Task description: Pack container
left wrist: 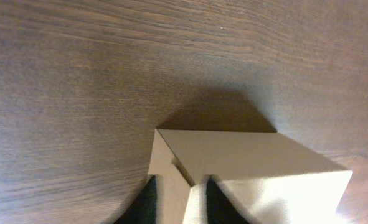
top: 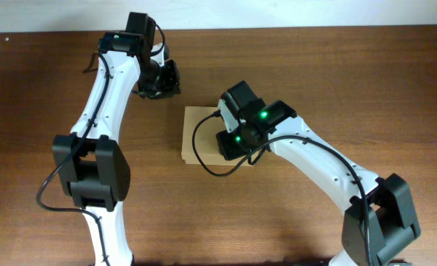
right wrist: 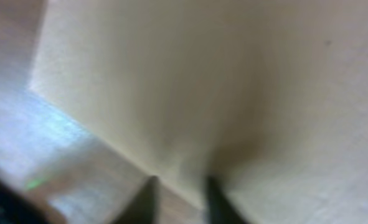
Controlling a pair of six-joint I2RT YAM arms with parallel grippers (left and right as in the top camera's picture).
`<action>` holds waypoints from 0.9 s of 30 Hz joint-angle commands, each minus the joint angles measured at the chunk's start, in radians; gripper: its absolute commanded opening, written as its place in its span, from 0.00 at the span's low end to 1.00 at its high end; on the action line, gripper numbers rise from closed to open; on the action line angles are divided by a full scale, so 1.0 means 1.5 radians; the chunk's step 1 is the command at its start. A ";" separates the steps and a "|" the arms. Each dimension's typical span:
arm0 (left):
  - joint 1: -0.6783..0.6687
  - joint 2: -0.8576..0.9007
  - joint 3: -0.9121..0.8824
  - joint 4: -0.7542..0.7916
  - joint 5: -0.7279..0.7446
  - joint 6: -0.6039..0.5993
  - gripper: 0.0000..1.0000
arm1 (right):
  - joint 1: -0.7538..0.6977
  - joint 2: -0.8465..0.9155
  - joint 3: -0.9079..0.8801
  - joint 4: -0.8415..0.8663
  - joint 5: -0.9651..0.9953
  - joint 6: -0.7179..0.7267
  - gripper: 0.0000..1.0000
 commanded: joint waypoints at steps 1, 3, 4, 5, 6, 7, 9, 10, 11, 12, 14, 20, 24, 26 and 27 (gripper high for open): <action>0.002 -0.052 0.011 -0.002 -0.010 0.018 0.47 | 0.009 0.003 0.068 -0.016 -0.033 -0.042 0.86; 0.002 -0.069 0.011 -0.004 -0.009 0.027 0.67 | 0.009 0.003 0.105 -0.037 -0.033 -0.042 0.99; 0.002 -0.079 0.011 -0.006 -0.008 0.031 0.82 | 0.009 0.003 0.128 -0.050 -0.033 -0.042 0.99; 0.002 -0.094 0.011 -0.011 -0.008 0.032 1.00 | 0.009 0.003 0.157 -0.060 -0.032 -0.042 0.99; 0.002 -0.104 0.011 -0.014 -0.008 0.032 1.00 | 0.009 0.003 0.176 -0.064 -0.030 -0.042 0.99; 0.002 -0.114 0.011 -0.017 -0.008 0.032 1.00 | 0.009 0.003 0.196 -0.064 -0.026 -0.042 0.99; 0.002 -0.130 0.011 -0.022 -0.008 0.032 1.00 | 0.009 0.003 0.219 -0.064 -0.026 -0.042 0.99; 0.002 -0.140 0.011 -0.025 -0.008 0.031 1.00 | 0.008 0.003 0.230 -0.070 -0.026 -0.042 0.99; 0.002 -0.148 0.011 -0.027 -0.008 0.031 1.00 | 0.008 0.003 0.244 -0.085 -0.028 -0.036 0.99; 0.002 -0.155 0.011 -0.028 -0.008 0.031 1.00 | 0.006 0.003 0.254 -0.092 -0.028 -0.034 0.99; 0.002 -0.168 0.011 -0.036 -0.008 0.032 1.00 | -0.001 0.003 0.275 -0.100 -0.026 -0.037 0.99; 0.007 -0.217 0.011 -0.123 -0.027 0.101 1.00 | -0.054 -0.038 0.317 -0.158 -0.026 -0.178 0.99; 0.018 -0.286 0.011 -0.151 -0.046 0.152 1.00 | -0.111 -0.125 0.317 -0.217 -0.025 -0.267 0.99; 0.018 -0.323 0.011 -0.142 -0.046 0.162 1.00 | -0.133 -0.159 0.317 -0.235 -0.021 -0.289 0.99; 0.018 -0.344 0.011 -0.137 -0.050 0.163 1.00 | -0.143 -0.175 0.317 -0.243 -0.014 -0.290 0.99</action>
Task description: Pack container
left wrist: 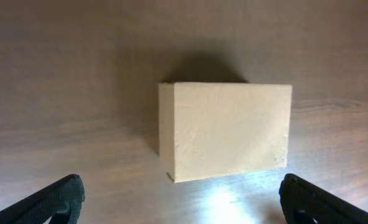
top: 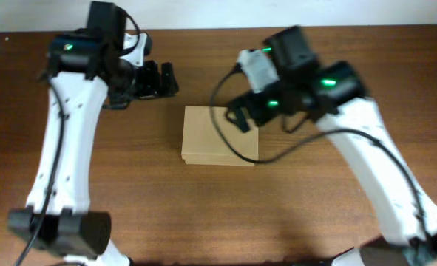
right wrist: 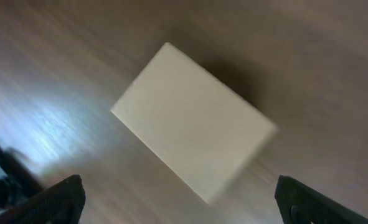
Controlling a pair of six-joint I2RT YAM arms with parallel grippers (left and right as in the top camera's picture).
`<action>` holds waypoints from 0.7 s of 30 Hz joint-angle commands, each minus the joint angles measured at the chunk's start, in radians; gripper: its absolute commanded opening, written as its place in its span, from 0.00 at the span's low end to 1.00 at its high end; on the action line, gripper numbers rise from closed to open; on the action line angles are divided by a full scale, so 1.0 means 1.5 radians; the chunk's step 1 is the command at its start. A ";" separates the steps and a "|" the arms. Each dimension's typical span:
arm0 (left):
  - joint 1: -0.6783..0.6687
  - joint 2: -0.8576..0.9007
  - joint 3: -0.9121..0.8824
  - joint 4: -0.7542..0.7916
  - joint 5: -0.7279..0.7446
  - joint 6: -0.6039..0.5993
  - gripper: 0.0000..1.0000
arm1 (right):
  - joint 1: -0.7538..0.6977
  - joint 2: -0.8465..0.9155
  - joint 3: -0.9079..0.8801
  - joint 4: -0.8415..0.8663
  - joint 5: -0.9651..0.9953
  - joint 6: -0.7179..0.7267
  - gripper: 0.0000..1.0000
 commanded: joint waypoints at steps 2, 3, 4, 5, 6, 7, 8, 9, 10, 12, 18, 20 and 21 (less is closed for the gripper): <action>0.004 -0.126 0.009 0.010 -0.037 0.047 1.00 | -0.049 -0.115 0.021 -0.036 0.015 -0.077 0.99; 0.004 -0.144 0.009 0.007 -0.050 0.047 1.00 | -0.056 -0.127 0.021 -0.045 0.014 -0.085 0.99; 0.004 -0.162 0.009 0.003 -0.064 0.047 1.00 | -0.061 -0.138 0.021 -0.054 0.016 -0.089 0.99; 0.004 -0.178 0.009 -0.004 -0.074 0.047 1.00 | -0.066 -0.149 0.021 -0.062 0.016 -0.095 0.99; 0.004 -0.196 0.009 -0.012 -0.087 0.047 1.00 | -0.068 -0.162 0.021 -0.072 0.016 -0.106 0.99; 0.004 -0.213 0.009 -0.022 -0.099 0.047 1.00 | -0.070 -0.173 0.020 -0.081 0.016 -0.116 0.99; 0.004 -0.232 0.009 -0.033 -0.107 0.047 1.00 | -0.071 -0.188 0.020 -0.092 0.017 -0.127 0.99; 0.004 -0.248 0.007 -0.041 -0.111 0.047 1.00 | -0.071 -0.198 0.020 -0.099 0.018 -0.135 0.99; 0.004 -0.269 0.003 -0.049 -0.111 0.047 1.00 | -0.071 -0.210 0.019 -0.107 0.018 -0.142 0.99; 0.004 -0.308 -0.008 -0.056 -0.111 0.047 1.00 | -0.071 -0.238 0.017 -0.124 0.018 -0.157 0.99; 0.004 -0.464 -0.113 -0.042 -0.118 0.044 1.00 | -0.071 -0.343 -0.020 -0.152 0.018 -0.177 0.99; 0.004 -0.527 -0.171 -0.022 -0.117 0.039 0.99 | -0.071 -0.394 -0.050 -0.152 0.019 -0.177 0.99; 0.004 -0.554 -0.199 -0.011 -0.117 0.036 1.00 | -0.071 -0.417 -0.066 -0.151 0.019 -0.177 0.99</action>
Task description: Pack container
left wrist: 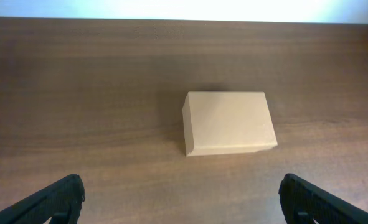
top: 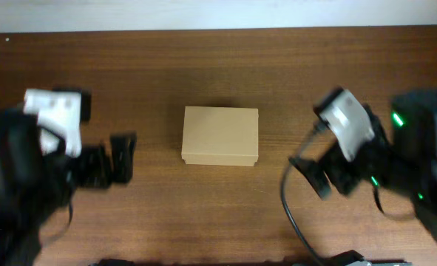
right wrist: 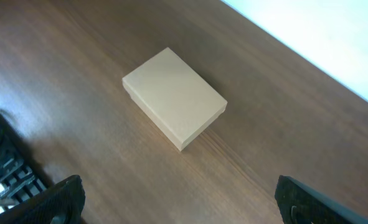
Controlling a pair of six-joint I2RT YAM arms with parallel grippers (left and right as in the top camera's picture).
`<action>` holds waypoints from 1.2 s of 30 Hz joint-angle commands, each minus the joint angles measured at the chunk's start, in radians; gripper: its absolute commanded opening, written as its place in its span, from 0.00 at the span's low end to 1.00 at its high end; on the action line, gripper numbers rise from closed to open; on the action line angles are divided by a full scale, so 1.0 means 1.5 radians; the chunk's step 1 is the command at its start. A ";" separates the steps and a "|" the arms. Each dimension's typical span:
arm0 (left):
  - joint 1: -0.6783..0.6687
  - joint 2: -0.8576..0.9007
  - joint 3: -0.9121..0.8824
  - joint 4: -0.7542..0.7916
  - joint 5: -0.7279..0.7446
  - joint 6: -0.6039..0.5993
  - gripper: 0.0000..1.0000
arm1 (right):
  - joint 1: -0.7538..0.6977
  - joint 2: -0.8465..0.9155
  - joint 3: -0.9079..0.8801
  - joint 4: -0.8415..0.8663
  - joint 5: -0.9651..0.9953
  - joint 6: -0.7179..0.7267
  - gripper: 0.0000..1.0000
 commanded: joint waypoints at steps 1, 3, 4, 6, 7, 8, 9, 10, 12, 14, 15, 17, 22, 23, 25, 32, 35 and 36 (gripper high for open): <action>0.001 -0.112 -0.106 0.033 -0.011 -0.005 1.00 | -0.005 -0.091 -0.055 -0.001 0.004 -0.014 0.99; 0.001 -0.175 -0.168 0.059 -0.011 -0.012 1.00 | -0.005 -0.141 -0.096 0.004 0.004 -0.014 0.99; 0.001 -0.208 -0.201 0.072 -0.010 -0.014 1.00 | -0.005 -0.166 -0.119 0.008 0.004 -0.014 0.99; 0.001 -0.259 -0.251 0.088 -0.009 -0.014 1.00 | -0.005 -0.214 -0.164 0.017 0.003 -0.014 0.99; 0.001 -0.290 -0.279 0.096 -0.010 -0.014 1.00 | -0.005 -0.242 -0.192 0.024 0.003 -0.014 0.99; 0.001 -0.316 -0.304 0.104 -0.010 -0.014 1.00 | -0.005 -0.266 -0.215 0.030 0.003 -0.014 0.99; 0.001 -0.340 -0.327 0.109 -0.010 -0.014 1.00 | -0.005 -0.295 -0.245 0.039 0.003 -0.011 0.99; 0.001 -0.363 -0.348 0.113 -0.010 -0.014 0.99 | -0.005 -0.321 -0.271 0.047 0.002 -0.008 0.99; 0.001 -0.399 -0.383 0.118 -0.009 -0.014 1.00 | -0.005 -0.372 -0.319 0.064 -0.002 -0.007 0.99; 0.001 -0.436 -0.420 0.122 -0.001 -0.014 0.99 | -0.005 -0.430 -0.372 0.087 -0.002 0.018 0.99; 0.001 -0.452 -0.435 0.123 0.007 -0.014 1.00 | -0.005 -0.450 -0.388 0.093 -0.002 0.023 0.99; 0.001 -0.480 -0.462 0.124 0.014 -0.014 1.00 | -0.005 -0.499 -0.425 0.101 -0.002 0.024 0.99; 0.001 -0.539 -0.518 0.126 0.014 -0.014 0.99 | -0.005 -0.594 -0.477 0.104 -0.002 0.026 0.99; 0.001 -0.547 -0.527 0.126 0.014 -0.014 1.00 | -0.005 -0.606 -0.480 0.108 -0.002 0.027 0.99; 0.001 -0.559 -0.541 0.126 0.014 -0.014 1.00 | -0.005 -0.620 -0.480 0.108 -0.002 0.028 0.99; 0.001 -0.568 -0.555 0.140 0.013 -0.014 1.00 | -0.005 -0.622 -0.480 0.108 -0.002 0.049 0.99; 0.001 -0.568 -0.555 0.142 0.013 -0.014 0.99 | -0.005 -0.622 -0.480 0.108 -0.002 0.049 0.99; 0.001 -0.568 -0.555 0.142 0.013 -0.014 1.00 | -0.005 -0.622 -0.480 0.108 -0.002 0.049 0.99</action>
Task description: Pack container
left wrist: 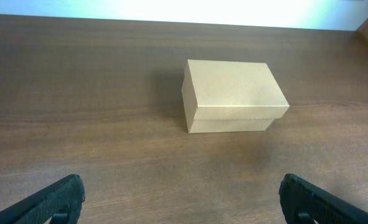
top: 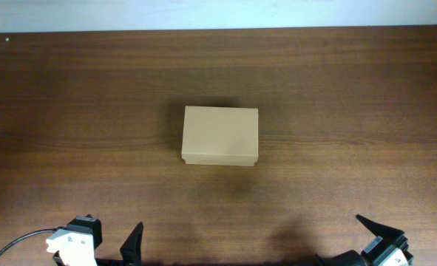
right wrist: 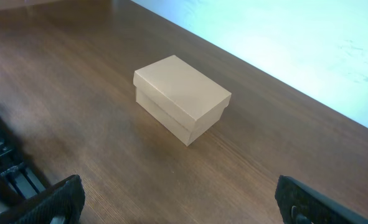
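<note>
A tan cardboard box (top: 220, 136) with its lid on sits at the middle of the wooden table (top: 351, 96); it also shows as the box (left wrist: 233, 95) in the left wrist view and the box (right wrist: 181, 98) in the right wrist view. My left gripper (left wrist: 182, 202) is open near the table's front left, well short of the box. My right gripper (right wrist: 182, 202) is open at the front right, also far from the box. Nothing lies between either pair of fingers. In the overhead view only the arms' tips show at the bottom edge.
The table's far edge meets a pale wall (top: 218, 13). Part of the left arm (right wrist: 6, 168) shows at the lower left of the right wrist view.
Both arms have drawn back further toward the table's front edge, now almost out of the overhead view. The box has not moved. Both grippers remain open.
At first both grippers were shut, the left on the box's back left corner, the right low over the lid. Then both stood open, raised beside the box. After that they were back to either side, and now they sit at the front edge.
</note>
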Controlling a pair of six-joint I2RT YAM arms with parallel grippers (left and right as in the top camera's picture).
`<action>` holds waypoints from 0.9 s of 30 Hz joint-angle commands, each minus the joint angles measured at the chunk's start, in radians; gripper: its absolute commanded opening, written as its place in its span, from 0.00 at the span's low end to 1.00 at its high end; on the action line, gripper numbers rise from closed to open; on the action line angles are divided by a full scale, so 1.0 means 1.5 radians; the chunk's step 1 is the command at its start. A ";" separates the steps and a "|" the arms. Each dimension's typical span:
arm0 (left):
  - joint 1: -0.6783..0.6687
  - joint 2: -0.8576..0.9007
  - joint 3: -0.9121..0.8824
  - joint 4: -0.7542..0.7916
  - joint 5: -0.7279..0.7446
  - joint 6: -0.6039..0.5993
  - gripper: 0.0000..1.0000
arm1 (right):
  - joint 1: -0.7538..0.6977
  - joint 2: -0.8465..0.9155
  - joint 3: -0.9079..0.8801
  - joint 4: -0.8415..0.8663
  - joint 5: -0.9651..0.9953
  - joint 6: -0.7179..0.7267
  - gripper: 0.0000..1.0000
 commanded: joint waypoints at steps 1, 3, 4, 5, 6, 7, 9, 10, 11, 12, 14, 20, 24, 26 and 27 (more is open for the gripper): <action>0.001 -0.009 -0.005 0.004 0.008 -0.006 0.99 | -0.005 -0.002 -0.005 0.003 -0.002 0.010 0.99; 0.001 -0.009 -0.005 0.002 0.008 -0.006 1.00 | -0.005 -0.002 -0.006 0.003 -0.002 0.010 0.99; 0.001 -0.009 -0.005 -0.001 0.008 -0.006 1.00 | -0.005 -0.002 -0.005 0.003 -0.002 0.010 0.99; 0.001 -0.009 -0.005 -0.005 0.007 -0.006 1.00 | -0.005 -0.002 -0.006 0.003 -0.002 0.010 0.99; 0.001 -0.009 -0.005 -0.007 0.007 -0.006 1.00 | -0.005 -0.002 -0.006 0.003 -0.002 0.010 0.99; 0.001 -0.009 -0.005 -0.009 0.007 -0.006 1.00 | -0.005 -0.002 -0.005 0.003 -0.002 0.010 0.99; 0.001 -0.009 -0.005 -0.009 0.007 -0.006 1.00 | -0.005 -0.002 -0.006 0.003 -0.002 0.010 0.99; 0.001 -0.009 -0.005 -0.009 0.007 -0.006 1.00 | -0.005 -0.002 -0.005 0.003 -0.002 0.010 0.99; 0.001 -0.009 -0.005 -0.009 0.007 -0.006 1.00 | -0.005 -0.002 -0.005 0.003 -0.002 0.010 0.99; 0.001 -0.009 -0.005 -0.009 0.007 -0.006 1.00 | -0.005 -0.002 -0.005 0.003 -0.002 0.010 0.99; 0.001 -0.009 -0.005 -0.009 0.007 -0.006 1.00 | -0.005 -0.002 -0.006 0.003 -0.002 0.010 0.99; 0.001 -0.009 -0.005 -0.009 -0.032 -0.006 1.00 | -0.005 -0.002 -0.006 0.003 -0.002 0.010 0.99; 0.001 -0.009 -0.020 0.044 -0.069 -0.006 0.99 | -0.005 -0.002 -0.006 0.003 -0.002 0.010 0.99; 0.001 -0.009 -0.040 0.083 -0.092 -0.006 1.00 | -0.005 -0.002 -0.005 0.003 -0.002 0.010 0.99; 0.003 -0.011 -0.057 0.105 -0.102 -0.006 1.00 | -0.005 -0.002 -0.005 0.003 -0.002 0.010 0.99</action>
